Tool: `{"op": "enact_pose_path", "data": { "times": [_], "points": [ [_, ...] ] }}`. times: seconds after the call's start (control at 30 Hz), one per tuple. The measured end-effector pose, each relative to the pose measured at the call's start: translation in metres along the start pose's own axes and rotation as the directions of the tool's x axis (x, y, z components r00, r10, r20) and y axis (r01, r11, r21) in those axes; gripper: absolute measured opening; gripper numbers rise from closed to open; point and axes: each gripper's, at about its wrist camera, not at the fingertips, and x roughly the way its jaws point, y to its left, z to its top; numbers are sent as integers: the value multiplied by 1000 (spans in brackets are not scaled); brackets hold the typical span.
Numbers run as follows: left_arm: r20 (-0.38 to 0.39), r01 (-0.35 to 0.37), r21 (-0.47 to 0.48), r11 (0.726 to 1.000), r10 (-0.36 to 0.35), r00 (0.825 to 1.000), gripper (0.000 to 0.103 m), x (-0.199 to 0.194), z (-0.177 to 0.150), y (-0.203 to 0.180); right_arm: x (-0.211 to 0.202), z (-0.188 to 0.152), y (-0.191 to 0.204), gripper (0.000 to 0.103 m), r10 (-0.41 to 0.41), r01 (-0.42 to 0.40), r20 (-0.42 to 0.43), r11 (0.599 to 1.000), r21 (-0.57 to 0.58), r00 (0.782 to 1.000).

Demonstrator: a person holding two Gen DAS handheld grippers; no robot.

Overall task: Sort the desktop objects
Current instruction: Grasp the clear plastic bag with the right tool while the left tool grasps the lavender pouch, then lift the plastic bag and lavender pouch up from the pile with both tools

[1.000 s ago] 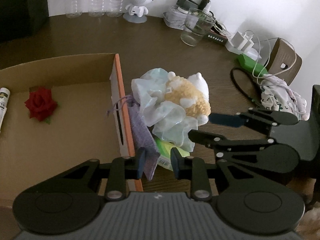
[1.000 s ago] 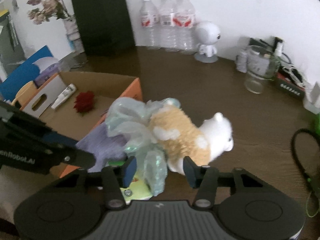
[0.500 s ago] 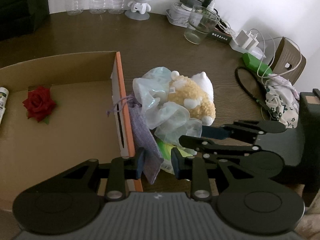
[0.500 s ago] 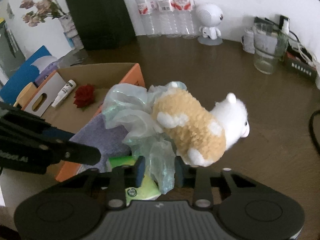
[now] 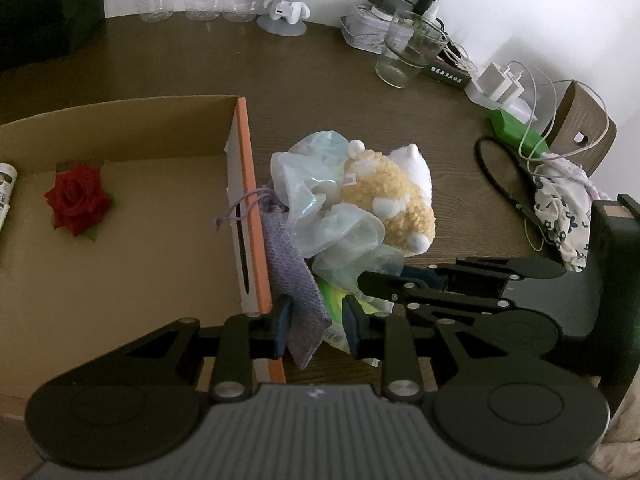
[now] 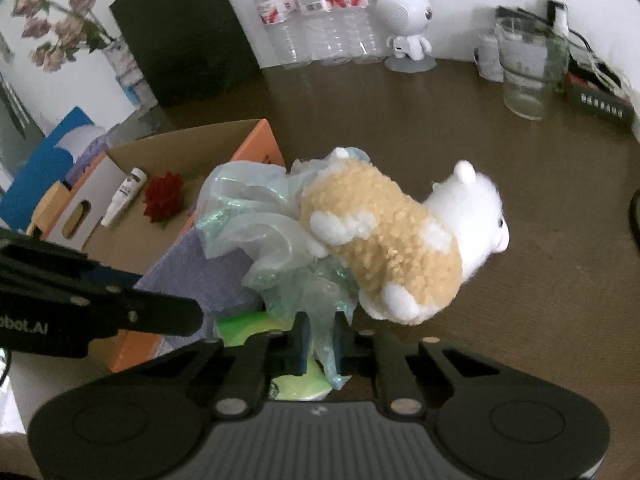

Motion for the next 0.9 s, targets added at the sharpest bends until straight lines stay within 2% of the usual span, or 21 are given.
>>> {"op": "enact_pose_path", "data": {
  "times": [0.17,0.27,0.3,0.37,0.53,0.9],
  "points": [
    [-1,2,-3,1000,-2,1000,26,1,0,1,1,-2,0,8,-10,10,0,1000,18,1000],
    [-2,-3,-1,1000,3,1000,22,2,0,1,1,-3,1,7,-6,6,5,1000,24,1000],
    [-2,-5,0,1000,5,1000,19,2,0,2,1,-3,1,6,-1,1,5,1000,27,1000],
    [-1,-7,2,1000,7,1000,5,2,0,2,0,-4,1,6,9,-9,6,999,32,1000],
    [1,5,-20,1000,-5,1000,4,2,0,5,0,-5,2,5,14,-14,4,999,36,1000],
    [32,10,2,1000,-10,999,4,-6,-1,1,-8,-6,2,4,44,-46,33,996,70,999]
  ]
}}
